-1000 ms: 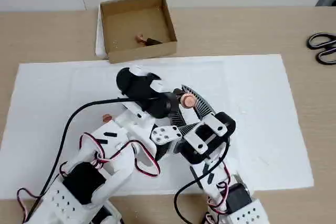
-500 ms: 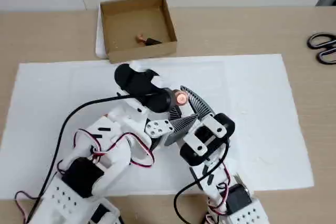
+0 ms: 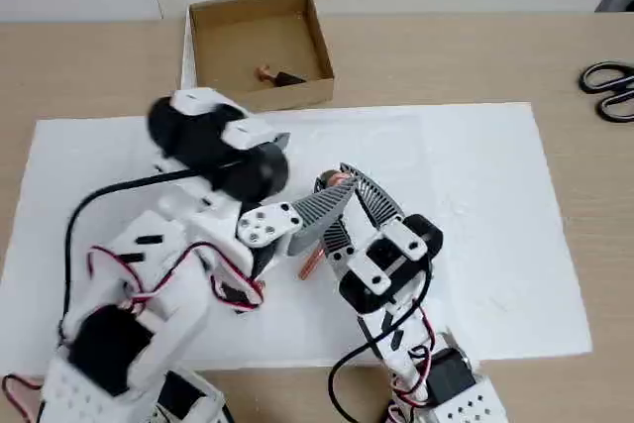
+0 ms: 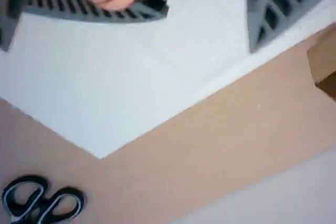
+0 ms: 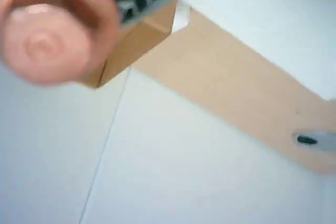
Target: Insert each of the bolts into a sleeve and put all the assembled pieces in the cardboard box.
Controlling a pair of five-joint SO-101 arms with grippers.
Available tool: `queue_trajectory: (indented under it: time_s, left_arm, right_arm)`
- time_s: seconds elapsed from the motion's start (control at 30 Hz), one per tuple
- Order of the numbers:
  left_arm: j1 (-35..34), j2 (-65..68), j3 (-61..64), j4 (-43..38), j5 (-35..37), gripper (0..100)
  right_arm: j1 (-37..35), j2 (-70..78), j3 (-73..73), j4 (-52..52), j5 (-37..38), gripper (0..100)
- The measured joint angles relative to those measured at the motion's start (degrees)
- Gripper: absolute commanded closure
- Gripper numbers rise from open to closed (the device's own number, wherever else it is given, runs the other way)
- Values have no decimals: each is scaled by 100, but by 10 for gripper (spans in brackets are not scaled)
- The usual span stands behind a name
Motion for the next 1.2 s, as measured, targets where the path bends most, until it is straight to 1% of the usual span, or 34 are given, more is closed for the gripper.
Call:
queue_trajectory:
  time_s: [0.13, 0.2, 0.27, 0.37, 0.4, 0.43, 0.53, 0.63, 0.7, 0.8, 0.9, 0.97, 1.03, 1.13, 1.2]
  left_arm:
    - [35, 0, -677, 308, 0, 728]
    - [35, -70, -1064, 308, 0, 754]
    - [35, -308, -1292, 299, 0, 824]
    - [-105, -695, -1371, 281, 0, 975]
    - [-185, -844, -1301, 273, 0, 1000]
    - [-299, -993, -1169, 220, 0, 984]
    - [-695, -1512, -413, 53, 0, 994]
    - [-1231, -2136, 782, -343, 0, 994]
    - [-1679, -2602, 1802, -730, 0, 994]
    - [-2259, -3446, 3332, -1538, 26, 994]
    - [-2435, -4264, 4527, -2119, 0, 994]
    - [-2470, -4185, 4870, -2233, 26, 994]
    - [-2479, -4176, 5064, -2259, 9, 994]
    - [-2497, -4176, 5327, -2295, 9, 994]
    - [-2497, -4176, 5591, -2295, 26, 994]
  right_arm:
    - [0, 0, 0, 53, 0, 994]
    - [0, 0, 0, 53, 0, 994]
    - [0, 0, 0, 53, 0, 994]
    - [0, 0, 0, 53, 0, 994]
    - [0, 0, 0, 53, 0, 994]
    - [0, 0, 0, 53, 0, 994]
    - [0, 0, 0, 211, 0, 995]
    - [0, 0, -26, 791, 0, 995]
    - [0, 0, -35, 1116, 0, 995]
    - [0, 0, -35, 1248, 0, 995]
    - [0, 0, -35, 1266, -255, 995]
    - [0, 0, -35, 1292, -554, 995]
    - [0, 0, -44, 1486, -686, 995]
    - [0, 0, -176, 2277, -695, 995]
    - [0, 9, -422, 2927, -536, 995]
